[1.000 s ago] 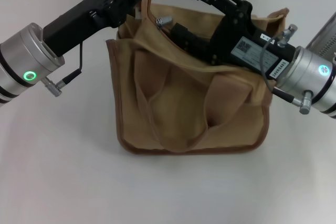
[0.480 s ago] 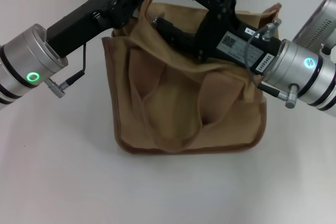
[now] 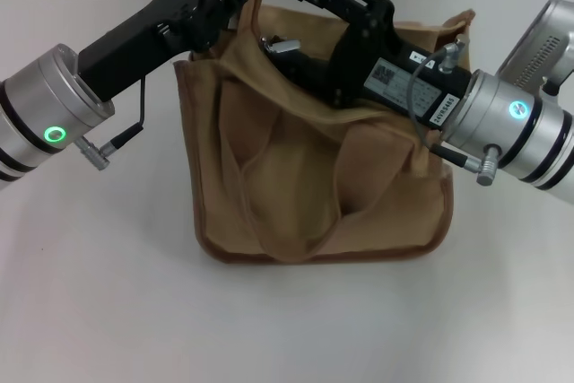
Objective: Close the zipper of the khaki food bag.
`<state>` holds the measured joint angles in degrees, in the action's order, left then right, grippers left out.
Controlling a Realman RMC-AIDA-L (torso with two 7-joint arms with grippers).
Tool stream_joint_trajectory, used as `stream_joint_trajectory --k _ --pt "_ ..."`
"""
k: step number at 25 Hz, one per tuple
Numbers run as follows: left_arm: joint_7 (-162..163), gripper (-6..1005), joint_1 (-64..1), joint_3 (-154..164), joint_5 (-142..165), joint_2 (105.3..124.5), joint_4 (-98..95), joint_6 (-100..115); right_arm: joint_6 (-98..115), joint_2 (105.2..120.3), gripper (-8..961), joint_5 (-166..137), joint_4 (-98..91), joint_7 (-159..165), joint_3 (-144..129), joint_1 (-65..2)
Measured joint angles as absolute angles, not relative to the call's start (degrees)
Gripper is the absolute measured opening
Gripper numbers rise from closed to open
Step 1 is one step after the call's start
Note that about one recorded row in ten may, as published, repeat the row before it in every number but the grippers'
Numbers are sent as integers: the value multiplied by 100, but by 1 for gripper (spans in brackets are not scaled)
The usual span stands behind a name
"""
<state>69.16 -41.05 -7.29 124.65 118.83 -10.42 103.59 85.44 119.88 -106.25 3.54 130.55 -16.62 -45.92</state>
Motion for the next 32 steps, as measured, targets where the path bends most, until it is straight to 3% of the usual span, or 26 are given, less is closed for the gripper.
stream_joint_trajectory --k 12,18,29,32 --pt "6908 81 -4072 -732 12462 11882 -1035 10363 8507 11988 740 -10635 309 12981 -1788 -4619" --pt "6908 83 -4064 -764 12462 11882 -1037 10365 8544 11988 528 -10635 220 12981 -2000 -4612" --pt "6908 88 -4060 -774 12462 11883 -1037 10365 8771 11981 292 -10636 102 12934 -2026 -4517" --pt "6908 89 -4060 -774 12463 11882 -1037 10362 8781 11979 148 -10636 76 12880 -2025 -4509"
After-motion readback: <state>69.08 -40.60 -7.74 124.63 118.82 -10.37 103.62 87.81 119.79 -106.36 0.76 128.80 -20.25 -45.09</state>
